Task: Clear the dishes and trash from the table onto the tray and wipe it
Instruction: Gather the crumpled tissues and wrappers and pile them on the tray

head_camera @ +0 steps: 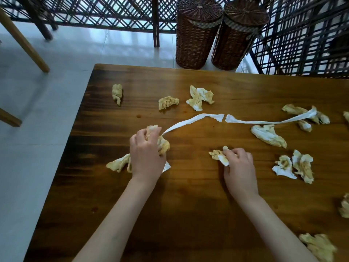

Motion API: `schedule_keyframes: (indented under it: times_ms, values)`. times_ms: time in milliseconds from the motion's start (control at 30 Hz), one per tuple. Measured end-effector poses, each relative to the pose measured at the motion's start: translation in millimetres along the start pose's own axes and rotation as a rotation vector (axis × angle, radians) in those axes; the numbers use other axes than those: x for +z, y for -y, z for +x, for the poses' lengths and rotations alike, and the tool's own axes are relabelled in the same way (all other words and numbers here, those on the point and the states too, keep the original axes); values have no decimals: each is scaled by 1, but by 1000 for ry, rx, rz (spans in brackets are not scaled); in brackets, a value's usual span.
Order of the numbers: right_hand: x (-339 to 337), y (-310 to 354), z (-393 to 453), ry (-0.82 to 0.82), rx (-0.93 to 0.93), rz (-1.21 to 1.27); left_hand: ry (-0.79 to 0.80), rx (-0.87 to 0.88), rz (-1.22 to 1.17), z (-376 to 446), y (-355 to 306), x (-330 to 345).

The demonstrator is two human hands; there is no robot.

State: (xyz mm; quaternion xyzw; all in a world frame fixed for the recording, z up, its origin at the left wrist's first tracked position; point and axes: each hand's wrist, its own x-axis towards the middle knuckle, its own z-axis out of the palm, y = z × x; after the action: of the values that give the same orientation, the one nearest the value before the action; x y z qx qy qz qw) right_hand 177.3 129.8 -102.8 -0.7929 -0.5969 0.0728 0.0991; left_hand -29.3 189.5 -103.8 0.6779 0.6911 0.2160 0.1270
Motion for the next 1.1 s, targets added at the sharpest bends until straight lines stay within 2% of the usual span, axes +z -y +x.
schedule_keyframes:
  times_ms: [300,500,700,967,1100]
  values:
    - [-14,18,22,-88,-47,125,-12,-19,-113,13,4,1]
    - [-22,42,87,-202,-92,188,-107,-21,-127,45,9,-8]
    - [-14,53,142,-226,-123,216,-163,-5,-207,84,2,-9]
    - [-4,57,187,-178,-150,216,-3,131,-140,135,-18,15]
    - [-4,51,189,-184,-141,194,72,128,-77,140,-20,30]
